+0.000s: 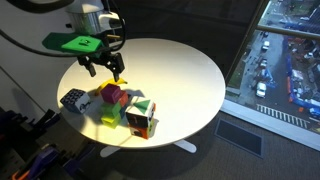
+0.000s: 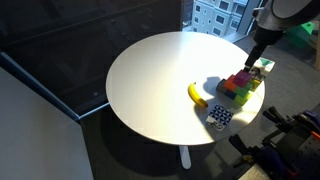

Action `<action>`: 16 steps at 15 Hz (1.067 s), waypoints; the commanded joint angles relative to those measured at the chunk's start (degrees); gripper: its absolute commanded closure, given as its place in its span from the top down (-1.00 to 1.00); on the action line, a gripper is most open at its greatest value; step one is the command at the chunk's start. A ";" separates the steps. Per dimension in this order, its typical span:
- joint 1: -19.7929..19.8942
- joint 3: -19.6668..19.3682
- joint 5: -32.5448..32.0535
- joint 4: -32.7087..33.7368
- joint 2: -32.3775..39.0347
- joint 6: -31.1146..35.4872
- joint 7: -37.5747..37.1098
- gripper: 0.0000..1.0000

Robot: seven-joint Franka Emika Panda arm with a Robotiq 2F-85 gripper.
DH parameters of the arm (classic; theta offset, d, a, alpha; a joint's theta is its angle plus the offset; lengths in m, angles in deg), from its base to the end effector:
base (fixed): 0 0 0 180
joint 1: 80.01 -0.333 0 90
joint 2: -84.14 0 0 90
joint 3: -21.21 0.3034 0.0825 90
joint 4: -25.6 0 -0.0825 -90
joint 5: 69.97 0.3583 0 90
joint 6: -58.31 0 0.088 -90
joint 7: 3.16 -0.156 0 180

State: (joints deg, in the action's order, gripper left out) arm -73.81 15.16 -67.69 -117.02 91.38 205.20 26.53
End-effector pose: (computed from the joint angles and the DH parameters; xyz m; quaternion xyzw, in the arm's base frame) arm 0.4408 -0.0967 0.1951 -0.9905 -0.1350 0.0224 0.0126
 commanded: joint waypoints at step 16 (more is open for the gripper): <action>4.53 3.92 -0.10 2.88 9.16 7.00 0.17 1.00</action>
State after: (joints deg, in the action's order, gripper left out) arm -70.67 18.00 -67.36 -115.27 99.69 211.70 26.53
